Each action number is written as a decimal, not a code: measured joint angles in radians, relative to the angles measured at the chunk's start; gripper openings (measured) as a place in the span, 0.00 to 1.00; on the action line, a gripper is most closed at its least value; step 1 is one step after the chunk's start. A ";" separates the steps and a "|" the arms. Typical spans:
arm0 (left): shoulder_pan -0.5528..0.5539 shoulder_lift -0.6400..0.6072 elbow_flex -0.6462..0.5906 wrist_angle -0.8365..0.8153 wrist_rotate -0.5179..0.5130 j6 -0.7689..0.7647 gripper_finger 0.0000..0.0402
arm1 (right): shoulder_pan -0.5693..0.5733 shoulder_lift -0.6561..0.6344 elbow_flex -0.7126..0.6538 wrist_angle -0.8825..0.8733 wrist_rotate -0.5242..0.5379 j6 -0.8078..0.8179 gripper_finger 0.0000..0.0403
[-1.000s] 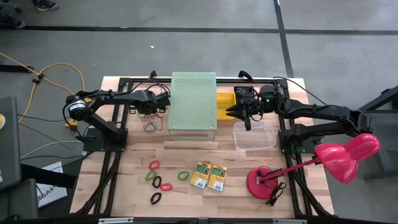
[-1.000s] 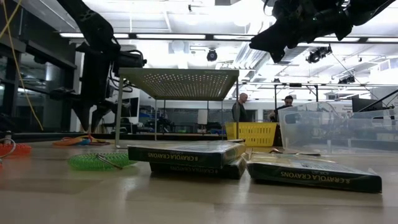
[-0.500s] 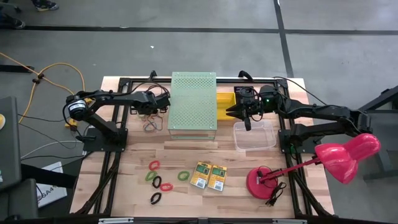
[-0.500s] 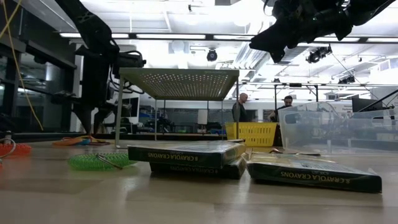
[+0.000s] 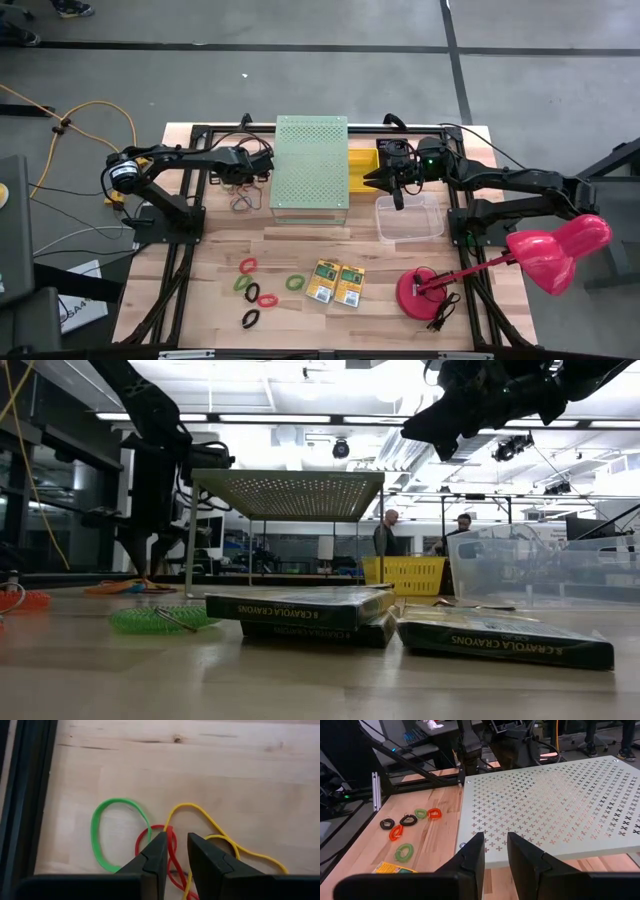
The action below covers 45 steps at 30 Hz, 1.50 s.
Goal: Pick & Place Office Desk Supplies
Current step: Put the red rubber band into the black bin
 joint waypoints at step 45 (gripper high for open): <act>-0.002 -0.001 -0.001 -0.040 0.001 -0.019 0.03 | 0.000 0.000 0.000 0.000 0.000 0.000 0.18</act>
